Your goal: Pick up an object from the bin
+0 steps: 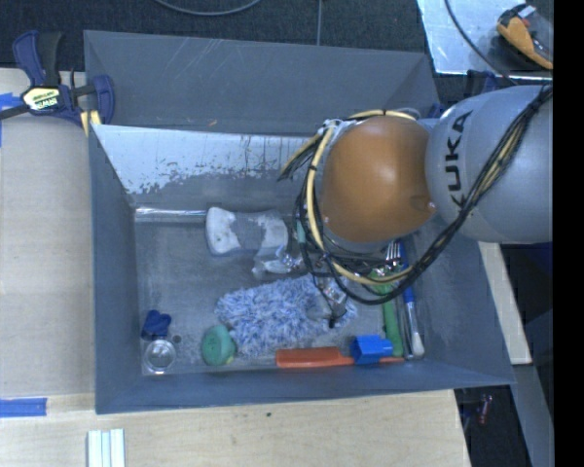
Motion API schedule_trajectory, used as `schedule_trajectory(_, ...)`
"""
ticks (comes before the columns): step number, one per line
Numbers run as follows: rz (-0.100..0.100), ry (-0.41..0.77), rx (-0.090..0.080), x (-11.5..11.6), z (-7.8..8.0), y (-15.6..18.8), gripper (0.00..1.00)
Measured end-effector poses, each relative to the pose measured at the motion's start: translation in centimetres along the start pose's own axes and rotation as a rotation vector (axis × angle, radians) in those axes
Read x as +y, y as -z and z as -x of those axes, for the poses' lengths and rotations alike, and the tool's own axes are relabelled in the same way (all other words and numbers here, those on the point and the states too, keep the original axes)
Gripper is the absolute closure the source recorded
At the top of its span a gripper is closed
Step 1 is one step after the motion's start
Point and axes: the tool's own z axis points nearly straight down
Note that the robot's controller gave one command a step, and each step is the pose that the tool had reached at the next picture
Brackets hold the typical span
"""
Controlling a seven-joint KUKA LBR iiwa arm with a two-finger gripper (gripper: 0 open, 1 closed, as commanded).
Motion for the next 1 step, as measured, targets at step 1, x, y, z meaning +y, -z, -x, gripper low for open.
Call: schedule_trajectory(1,-0.001,-0.298,-0.004,0.58,1.45,-4.66,0.00)
